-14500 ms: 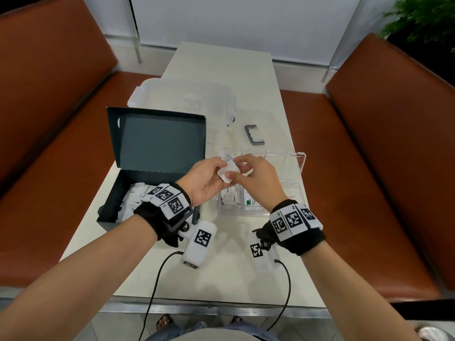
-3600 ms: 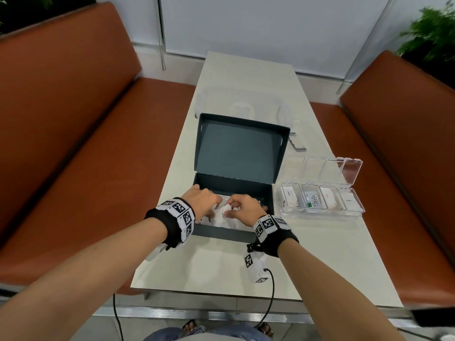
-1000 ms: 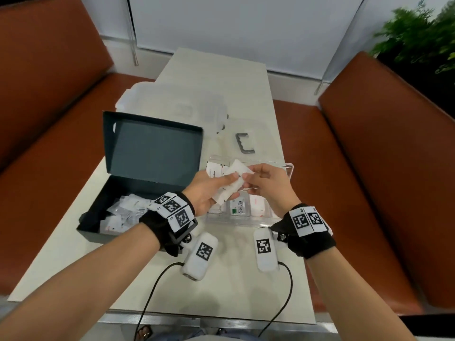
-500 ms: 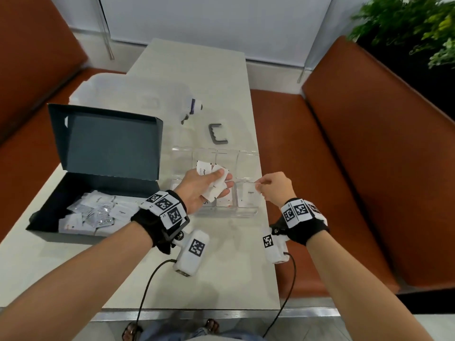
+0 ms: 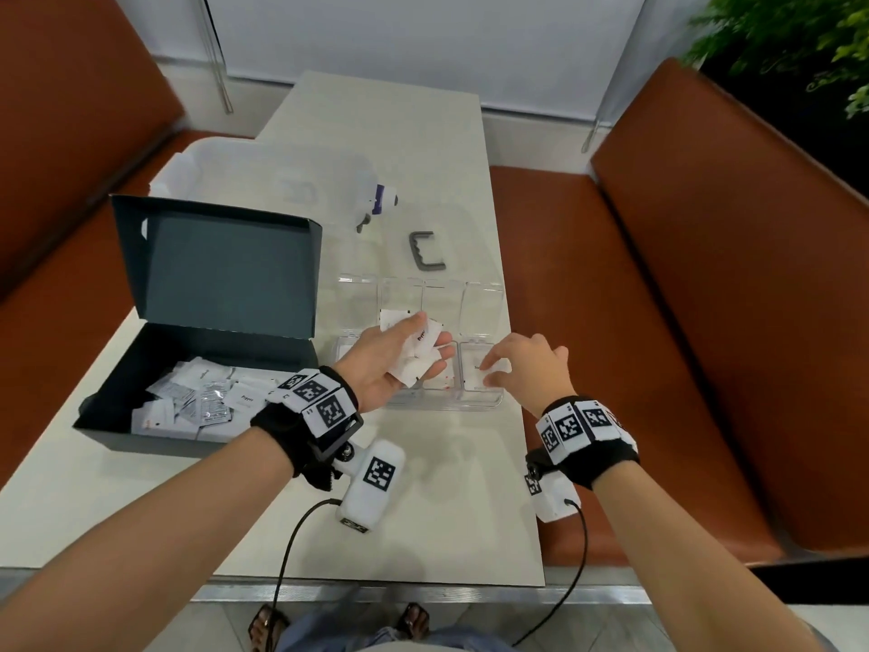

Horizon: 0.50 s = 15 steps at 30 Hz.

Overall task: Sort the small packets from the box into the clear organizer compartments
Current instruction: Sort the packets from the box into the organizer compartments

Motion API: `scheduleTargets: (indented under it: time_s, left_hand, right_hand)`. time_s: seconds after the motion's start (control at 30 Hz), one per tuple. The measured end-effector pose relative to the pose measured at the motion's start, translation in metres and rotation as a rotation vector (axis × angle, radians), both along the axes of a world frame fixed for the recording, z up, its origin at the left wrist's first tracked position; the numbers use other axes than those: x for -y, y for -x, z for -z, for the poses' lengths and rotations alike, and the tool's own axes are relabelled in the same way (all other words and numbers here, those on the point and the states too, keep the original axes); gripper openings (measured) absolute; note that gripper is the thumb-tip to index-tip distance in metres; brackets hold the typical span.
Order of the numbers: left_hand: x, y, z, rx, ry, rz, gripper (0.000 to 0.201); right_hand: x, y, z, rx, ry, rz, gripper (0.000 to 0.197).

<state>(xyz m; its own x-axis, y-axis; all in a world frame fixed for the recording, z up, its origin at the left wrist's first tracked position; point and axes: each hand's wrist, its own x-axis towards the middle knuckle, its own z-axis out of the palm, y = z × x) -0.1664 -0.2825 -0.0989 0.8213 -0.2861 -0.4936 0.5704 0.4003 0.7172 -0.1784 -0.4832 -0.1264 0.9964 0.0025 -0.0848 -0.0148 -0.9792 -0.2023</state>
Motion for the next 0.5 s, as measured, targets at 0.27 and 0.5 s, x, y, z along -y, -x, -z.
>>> scheduleTargets:
  time_s: [0.27,0.5]
  left_hand:
    - [-0.009,-0.001,-0.01,-0.106,0.119,0.058,0.035]
    - [-0.021,0.0,-0.013,-0.059,0.08,0.147,0.035]
  right_hand:
    - [-0.008,-0.002,-0.019,0.024,-0.034,0.009,0.011]
    - [-0.06,-0.003,-0.049,0.147,-0.685,0.032,0.013]
